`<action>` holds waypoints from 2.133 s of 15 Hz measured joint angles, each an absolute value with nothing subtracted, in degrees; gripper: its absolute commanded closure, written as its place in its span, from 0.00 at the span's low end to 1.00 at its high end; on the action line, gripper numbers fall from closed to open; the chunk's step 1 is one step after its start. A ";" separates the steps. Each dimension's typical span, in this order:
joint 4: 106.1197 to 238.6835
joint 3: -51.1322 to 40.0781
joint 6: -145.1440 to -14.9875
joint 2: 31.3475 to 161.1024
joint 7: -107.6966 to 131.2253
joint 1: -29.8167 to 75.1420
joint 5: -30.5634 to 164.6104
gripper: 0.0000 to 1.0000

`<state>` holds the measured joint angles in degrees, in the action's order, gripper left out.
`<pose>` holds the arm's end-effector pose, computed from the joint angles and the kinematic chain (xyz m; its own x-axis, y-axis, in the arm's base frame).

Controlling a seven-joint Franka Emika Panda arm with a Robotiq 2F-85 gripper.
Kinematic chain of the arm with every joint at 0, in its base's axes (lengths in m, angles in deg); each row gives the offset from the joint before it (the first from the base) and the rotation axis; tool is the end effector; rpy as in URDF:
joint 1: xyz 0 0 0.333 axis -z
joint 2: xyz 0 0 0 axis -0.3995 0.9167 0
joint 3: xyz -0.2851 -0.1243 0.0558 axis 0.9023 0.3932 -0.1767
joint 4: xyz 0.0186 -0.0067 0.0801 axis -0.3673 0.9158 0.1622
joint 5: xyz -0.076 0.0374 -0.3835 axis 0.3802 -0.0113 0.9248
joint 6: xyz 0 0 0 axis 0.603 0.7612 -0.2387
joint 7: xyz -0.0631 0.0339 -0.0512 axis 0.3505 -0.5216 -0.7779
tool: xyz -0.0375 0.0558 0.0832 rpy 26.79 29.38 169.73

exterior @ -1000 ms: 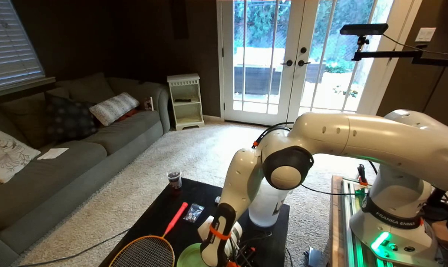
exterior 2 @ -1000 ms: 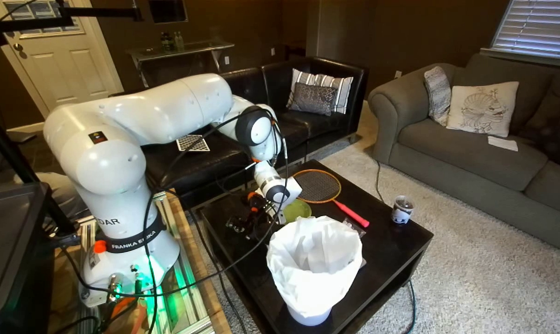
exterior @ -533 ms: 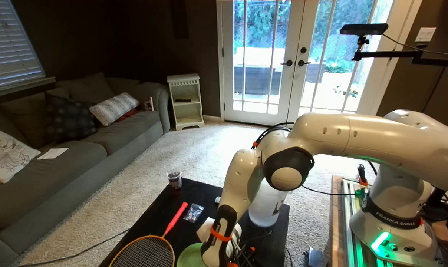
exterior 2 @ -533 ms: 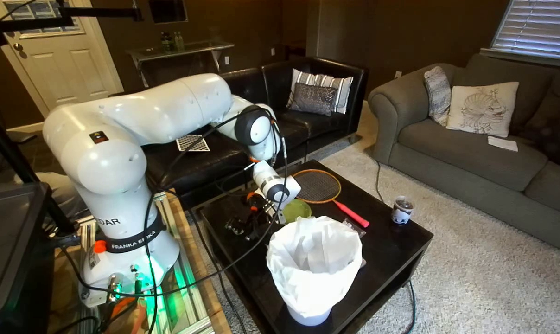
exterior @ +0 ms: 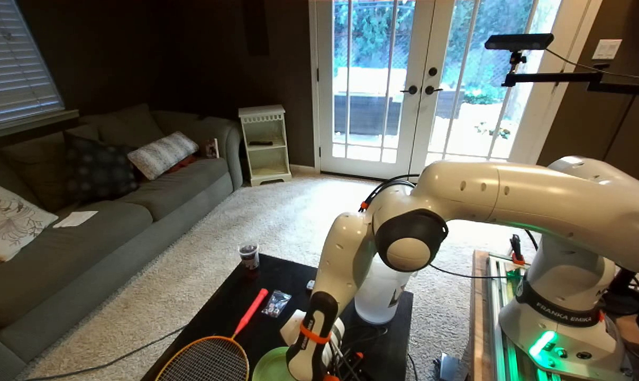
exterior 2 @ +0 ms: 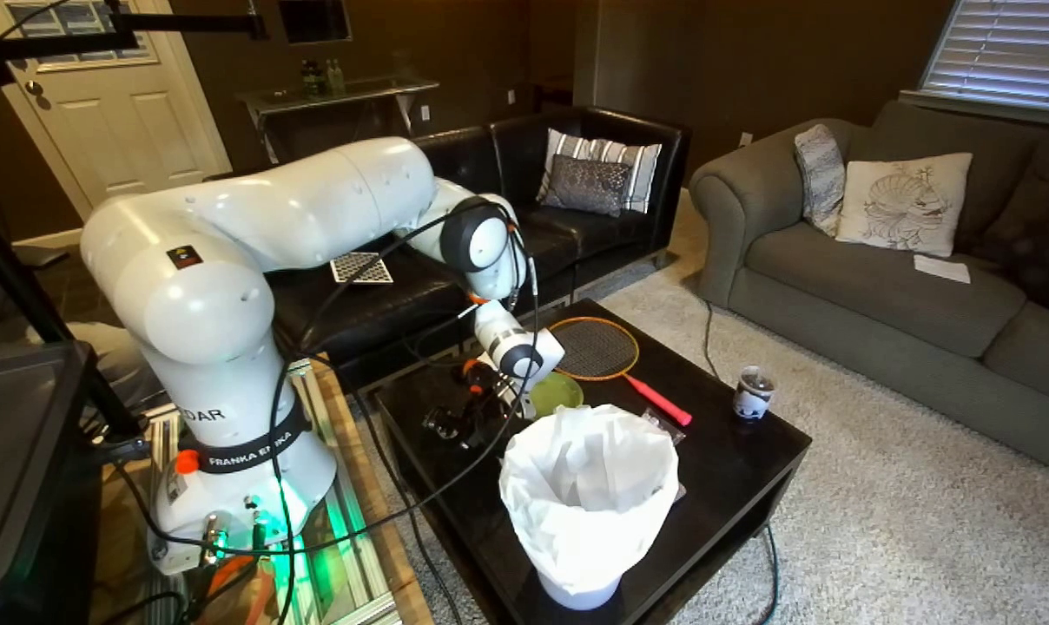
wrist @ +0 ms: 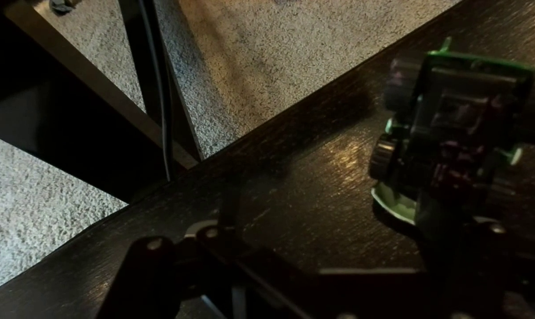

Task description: Flip the toy car

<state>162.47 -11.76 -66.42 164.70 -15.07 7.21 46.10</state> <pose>0.4417 0.1686 -0.2138 0.5648 -0.4635 -0.6828 -0.3676 -0.8821 0.2947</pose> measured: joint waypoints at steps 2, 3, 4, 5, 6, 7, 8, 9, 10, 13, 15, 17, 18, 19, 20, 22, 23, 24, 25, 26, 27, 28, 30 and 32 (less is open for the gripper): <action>162.47 -12.42 -67.09 164.66 -15.15 7.88 45.71 0.00; 162.47 -12.88 -67.72 164.64 -15.16 8.33 45.37 0.00; 162.60 -13.39 -68.81 164.54 -15.16 8.82 44.87 0.00; 162.96 -13.86 -70.23 164.30 -15.16 9.23 44.14 0.00; 163.51 -14.24 -71.86 163.93 -15.15 9.52 43.40 0.00; 164.02 -14.64 -73.38 163.57 -15.15 9.78 42.92 0.00; 164.37 -15.02 -74.66 163.32 -15.15 9.99 42.60 0.00; 164.64 -15.38 -75.89 163.15 -15.15 10.13 42.30 0.00; 164.80 -15.77 -76.97 163.07 -15.15 10.23 41.96 0.00; 165.16 -17.25 -80.22 163.05 -14.94 10.78 41.17 0.00; 165.35 -18.20 -82.33 163.05 -14.65 11.26 40.70 0.00; 165.35 -18.90 -83.46 163.15 -14.35 11.68 40.45 0.00; 165.36 -19.26 -84.15 163.25 -14.07 11.94 40.33 0.00; 165.43 -19.63 -85.05 163.33 -13.62 12.24 40.11 0.00; 165.68 -20.02 -86.27 163.32 -12.98 12.58 39.71 0.00; 166.92 -21.12 -89.98 163.12 -11.40 13.65 38.97 0.00; 167.83 -21.82 -92.30 162.95 -10.43 14.34 38.56 0.00; 168.83 -22.60 -94.66 162.76 -9.33 15.13 38.13 0.00; 169.81 -23.53 -96.88 162.59 -8.11 16.06 37.81 0.00; 170.74 -24.51 -98.76 162.49 -6.86 17.09 37.56 0.00; 171.58 -25.51 -100.19 162.40 -5.53 18.20 37.40 0.00; 172.33 -26.66 -101.26 162.38 -4.03 19.51 37.36 0.00; 173.42 -28.78 -101.63 162.41 -0.78 22.22 37.36 0.00; 174.07 -30.49 -101.34 162.58 2.23 24.63 37.36 0.00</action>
